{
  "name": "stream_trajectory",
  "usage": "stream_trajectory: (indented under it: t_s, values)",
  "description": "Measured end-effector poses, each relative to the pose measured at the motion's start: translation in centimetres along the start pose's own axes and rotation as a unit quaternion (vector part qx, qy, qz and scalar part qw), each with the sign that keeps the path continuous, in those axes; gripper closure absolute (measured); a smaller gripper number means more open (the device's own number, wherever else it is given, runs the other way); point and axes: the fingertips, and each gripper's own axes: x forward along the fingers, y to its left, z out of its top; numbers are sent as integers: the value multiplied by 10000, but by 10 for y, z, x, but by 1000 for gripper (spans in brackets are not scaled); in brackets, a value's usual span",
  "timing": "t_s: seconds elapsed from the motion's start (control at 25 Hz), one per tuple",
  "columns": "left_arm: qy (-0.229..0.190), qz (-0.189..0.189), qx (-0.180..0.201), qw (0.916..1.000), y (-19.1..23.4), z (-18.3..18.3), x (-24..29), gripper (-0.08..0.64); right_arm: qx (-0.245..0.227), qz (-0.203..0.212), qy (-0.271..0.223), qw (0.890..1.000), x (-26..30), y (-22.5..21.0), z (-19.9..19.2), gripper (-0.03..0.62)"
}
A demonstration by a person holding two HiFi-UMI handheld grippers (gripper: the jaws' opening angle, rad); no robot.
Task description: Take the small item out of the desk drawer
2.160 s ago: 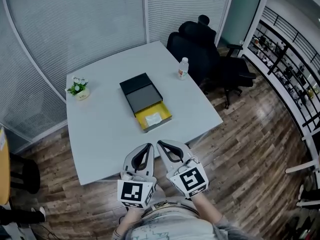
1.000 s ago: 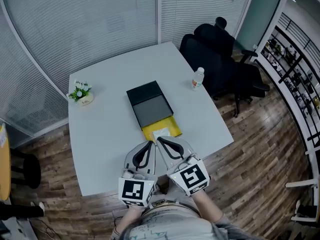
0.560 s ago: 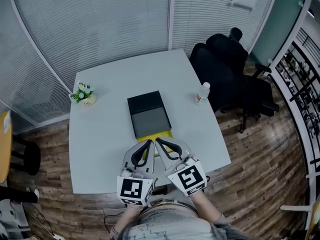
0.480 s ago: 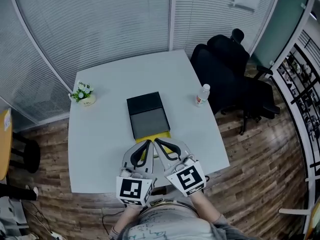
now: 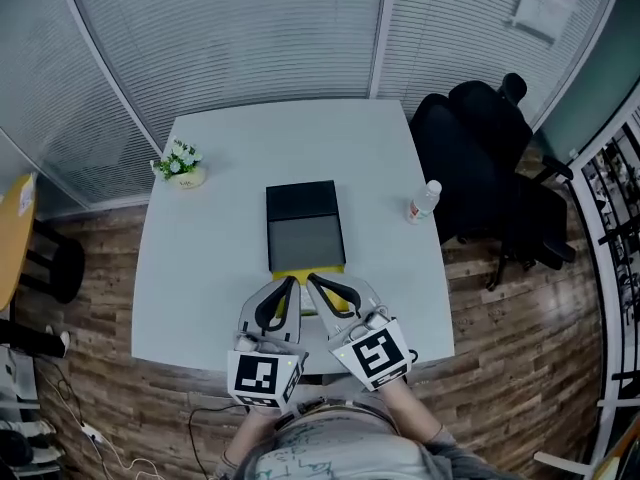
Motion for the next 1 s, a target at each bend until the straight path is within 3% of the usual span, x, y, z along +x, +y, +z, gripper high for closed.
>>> stream_trajectory:
  t_s: [0.56,1.0]
  values:
    - [265,-596,-95,9978,27,-11,13,561,237,-569,242,9978,31,-6,-16,589]
    - [435,-799,-292,9954,34,-22,11,561,244,-630,530,9963,43,-1,-34,589]
